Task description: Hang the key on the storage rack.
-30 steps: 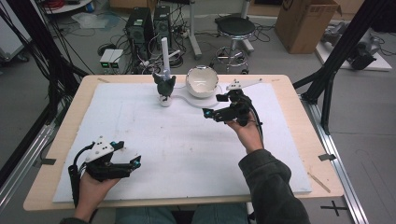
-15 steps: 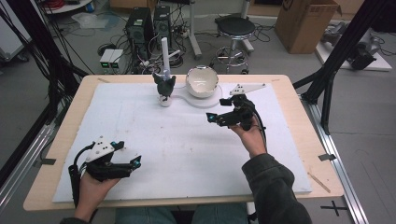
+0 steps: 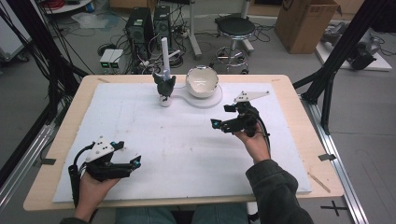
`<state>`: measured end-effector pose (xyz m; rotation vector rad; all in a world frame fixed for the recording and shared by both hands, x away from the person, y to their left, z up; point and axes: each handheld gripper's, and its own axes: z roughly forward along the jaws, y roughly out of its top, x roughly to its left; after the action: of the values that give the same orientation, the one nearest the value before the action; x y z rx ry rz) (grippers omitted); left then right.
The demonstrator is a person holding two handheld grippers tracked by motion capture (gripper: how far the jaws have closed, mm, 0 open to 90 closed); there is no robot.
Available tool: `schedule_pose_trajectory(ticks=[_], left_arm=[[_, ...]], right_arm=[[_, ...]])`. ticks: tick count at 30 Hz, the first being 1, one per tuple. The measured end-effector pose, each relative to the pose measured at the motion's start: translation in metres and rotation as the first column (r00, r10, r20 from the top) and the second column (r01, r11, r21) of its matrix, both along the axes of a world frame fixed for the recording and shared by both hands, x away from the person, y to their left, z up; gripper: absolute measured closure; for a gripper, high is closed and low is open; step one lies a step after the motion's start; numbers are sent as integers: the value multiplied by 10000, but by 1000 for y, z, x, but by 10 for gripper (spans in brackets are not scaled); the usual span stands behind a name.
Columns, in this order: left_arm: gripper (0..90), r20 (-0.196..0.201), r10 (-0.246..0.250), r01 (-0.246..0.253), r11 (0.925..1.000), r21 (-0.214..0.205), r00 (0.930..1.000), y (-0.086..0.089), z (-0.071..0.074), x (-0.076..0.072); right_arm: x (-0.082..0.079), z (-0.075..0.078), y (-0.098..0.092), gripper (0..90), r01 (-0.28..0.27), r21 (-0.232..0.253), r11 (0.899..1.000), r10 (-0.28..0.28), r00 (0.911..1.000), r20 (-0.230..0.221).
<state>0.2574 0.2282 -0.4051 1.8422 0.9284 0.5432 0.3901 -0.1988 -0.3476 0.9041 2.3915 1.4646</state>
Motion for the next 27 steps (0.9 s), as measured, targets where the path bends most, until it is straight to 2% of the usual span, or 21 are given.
schedule_pose_trajectory(ticks=[6,16,18,27], left_arm=[[164,22,-27,27,10000,17,10000,-1,0,0],[164,34,-6,6,10000,-14,10000,0,1,-1],[164,20,-6,7,10000,-33,10000,1,1,-1],[164,1,-23,23,10000,-39,10000,1,1,-1]], right_arm=[[-4,-5,-6,119,64,-188,9998,-68,9997,-232],[-14,-3,-8,119,1,-312,9995,-1,10000,-22],[-15,-4,-10,119,45,-273,9996,-43,10000,70],[-20,-15,-21,119,220,-326,9992,-221,9998,-18]])
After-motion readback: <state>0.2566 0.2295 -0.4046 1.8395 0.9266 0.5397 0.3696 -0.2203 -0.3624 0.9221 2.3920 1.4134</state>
